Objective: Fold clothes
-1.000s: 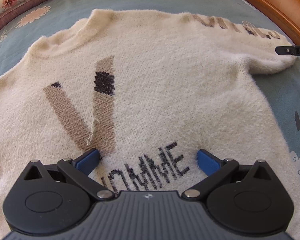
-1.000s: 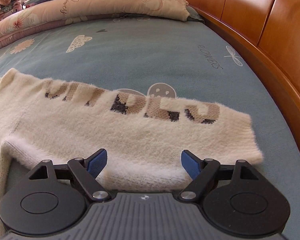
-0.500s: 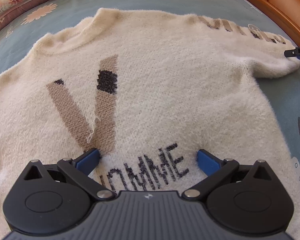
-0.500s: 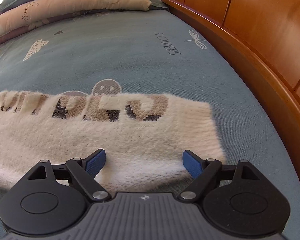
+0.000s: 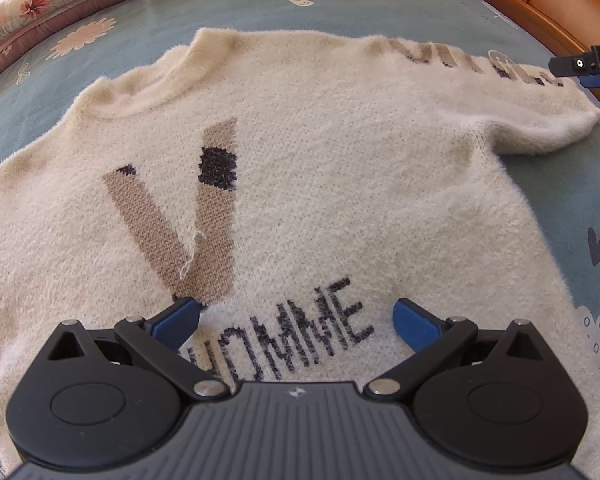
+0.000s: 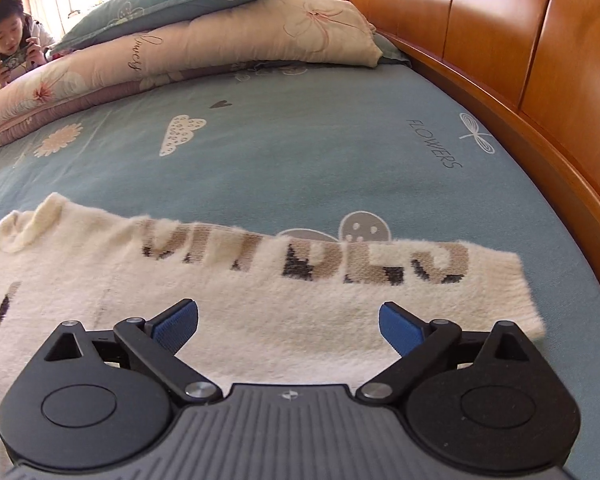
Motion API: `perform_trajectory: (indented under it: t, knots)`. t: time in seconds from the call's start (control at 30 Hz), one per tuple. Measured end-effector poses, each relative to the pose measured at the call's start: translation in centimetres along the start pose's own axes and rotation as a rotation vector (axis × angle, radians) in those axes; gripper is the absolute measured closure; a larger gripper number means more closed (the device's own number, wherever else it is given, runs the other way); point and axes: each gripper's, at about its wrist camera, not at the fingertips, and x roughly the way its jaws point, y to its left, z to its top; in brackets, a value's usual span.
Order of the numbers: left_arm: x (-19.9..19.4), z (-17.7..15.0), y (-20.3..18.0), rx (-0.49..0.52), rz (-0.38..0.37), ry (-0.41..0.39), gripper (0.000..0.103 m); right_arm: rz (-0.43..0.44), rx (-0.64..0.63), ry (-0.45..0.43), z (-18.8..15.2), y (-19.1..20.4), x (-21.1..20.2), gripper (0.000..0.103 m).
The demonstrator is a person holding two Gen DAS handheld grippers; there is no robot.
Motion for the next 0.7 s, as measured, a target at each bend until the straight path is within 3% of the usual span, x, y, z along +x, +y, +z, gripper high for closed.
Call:
perform_trajectory:
  t: [0.17,0.3,0.4,0.5,0.57,0.7]
  knots:
    - [-1.8,-1.3,-0.3,0.062,0.001,-0.029,0.001,0.139,-0.073,-0.016,-0.4,8.2,-0.3,0.003]
    - [-2.7,-3.0,0.0,0.120,-0.028,-0.046,0.001,0.152,-0.127,-0.012,-2.5,12.9,2.2,0.003]
    - [-3.2,-4.0,0.5,0.137,-0.043,-0.048,0.001,0.113,-0.098,0.099,-5.3,13.5,5.1,0.003]
    - [-3.9,-4.9,1.4,0.139,-0.067,-0.059,0.001,0.062,-0.165,0.054,-6.4,13.5,4.4,0.003]
    - [-4.2,-5.3,2.1,0.132,-0.070,-0.077,0.001,0.016,-0.125,0.062,-5.4,13.5,3.4,0.003]
    - [-4.1,-5.6,3.4,0.064,-0.061,-0.074,0.001,0.053,-0.085,0.006,-4.1,14.3,2.6,0.001]
